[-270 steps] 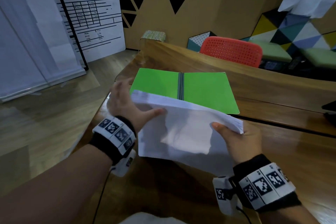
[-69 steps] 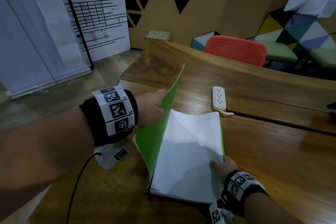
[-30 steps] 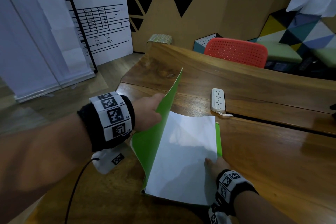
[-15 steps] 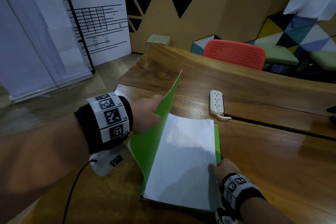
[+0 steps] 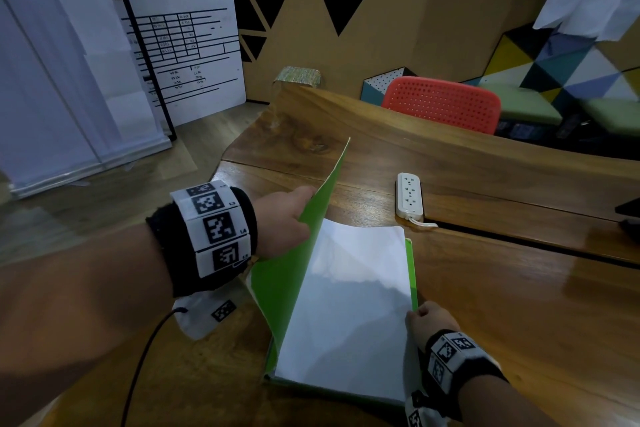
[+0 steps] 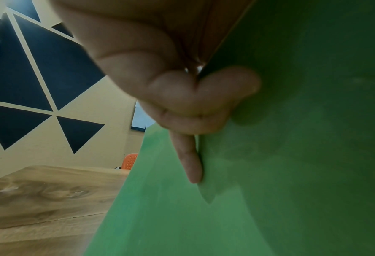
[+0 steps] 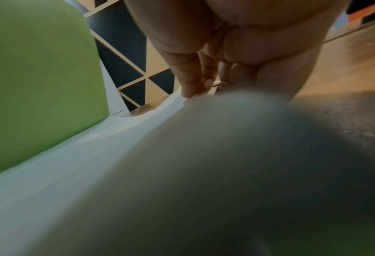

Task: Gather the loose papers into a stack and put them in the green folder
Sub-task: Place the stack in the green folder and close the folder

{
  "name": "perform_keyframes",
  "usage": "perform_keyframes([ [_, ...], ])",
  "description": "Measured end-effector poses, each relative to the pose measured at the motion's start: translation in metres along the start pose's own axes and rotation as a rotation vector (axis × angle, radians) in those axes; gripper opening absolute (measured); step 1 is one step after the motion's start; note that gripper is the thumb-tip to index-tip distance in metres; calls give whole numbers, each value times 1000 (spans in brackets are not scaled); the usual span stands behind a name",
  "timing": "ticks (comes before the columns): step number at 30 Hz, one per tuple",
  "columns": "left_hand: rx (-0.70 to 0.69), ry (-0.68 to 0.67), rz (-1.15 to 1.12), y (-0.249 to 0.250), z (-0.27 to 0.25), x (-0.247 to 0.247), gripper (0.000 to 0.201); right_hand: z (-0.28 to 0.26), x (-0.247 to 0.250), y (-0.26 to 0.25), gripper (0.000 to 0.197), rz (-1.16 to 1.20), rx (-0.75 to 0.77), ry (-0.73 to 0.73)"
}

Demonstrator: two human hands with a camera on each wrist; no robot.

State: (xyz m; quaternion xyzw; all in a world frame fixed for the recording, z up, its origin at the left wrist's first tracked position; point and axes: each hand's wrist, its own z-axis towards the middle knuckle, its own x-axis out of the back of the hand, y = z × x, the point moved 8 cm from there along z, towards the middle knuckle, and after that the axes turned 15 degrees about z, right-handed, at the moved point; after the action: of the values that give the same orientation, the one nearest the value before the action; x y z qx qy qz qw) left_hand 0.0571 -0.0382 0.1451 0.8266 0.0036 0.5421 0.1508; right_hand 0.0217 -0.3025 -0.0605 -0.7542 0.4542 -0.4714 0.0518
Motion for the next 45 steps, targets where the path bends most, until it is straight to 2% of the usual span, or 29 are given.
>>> perform_keyframes([
  [10,-5,-7,-21,1,0,-5,65,-8,1,-3,19,72,-16,-29],
  [14,-3,-28,-33,1,2,-10,64,-11,1,-6,25,79,-13,-22],
  [18,-21,-14,-41,8,4,-15,62,-10,-3,1,27,159,-79,-39],
  [20,-57,-81,-175,16,2,-29,57,-8,-2,7,32,207,-118,-30],
  [22,-122,-226,-413,30,-2,-50,51,-5,1,14,33,284,-139,-22],
  [24,-134,-291,-510,32,2,-68,47,1,6,23,38,359,-156,-36],
  [26,-73,-234,-477,17,15,-82,44,1,12,33,47,430,-191,-50],
  [29,85,-133,-111,-33,36,-105,44,-13,15,48,42,658,-289,-77],
  [31,230,-155,49,-69,42,-124,45,-19,16,56,36,683,-315,-77],
  [33,330,-214,75,-90,39,-142,45,-23,13,57,29,661,-285,-79],
  [36,349,-232,26,-90,34,-163,43,-23,2,58,23,578,-234,-75],
  [40,327,-210,-45,-72,33,-177,41,-30,-3,49,33,326,-119,-82],
  [45,292,-189,-77,-64,33,-174,41,-29,-2,44,46,392,-116,-55],
])
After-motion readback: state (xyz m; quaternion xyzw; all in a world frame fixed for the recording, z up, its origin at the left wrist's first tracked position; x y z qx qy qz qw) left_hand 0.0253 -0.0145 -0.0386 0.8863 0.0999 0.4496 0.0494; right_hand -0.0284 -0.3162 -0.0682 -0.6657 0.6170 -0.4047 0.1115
